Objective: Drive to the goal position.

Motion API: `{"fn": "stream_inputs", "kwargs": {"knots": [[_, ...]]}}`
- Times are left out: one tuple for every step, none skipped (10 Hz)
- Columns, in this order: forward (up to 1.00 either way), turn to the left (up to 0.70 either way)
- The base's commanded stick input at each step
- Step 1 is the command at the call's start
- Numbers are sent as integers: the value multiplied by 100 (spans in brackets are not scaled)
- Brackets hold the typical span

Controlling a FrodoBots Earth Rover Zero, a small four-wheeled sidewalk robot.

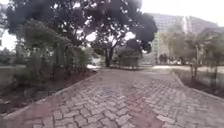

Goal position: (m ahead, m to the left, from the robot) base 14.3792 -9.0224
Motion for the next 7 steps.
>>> {"fn": "stream_inputs", "kwargs": {"knots": [[85, -8], [85, -24], [85, -34], [85, -34], [85, -34], [85, -34], [85, -34]]}}
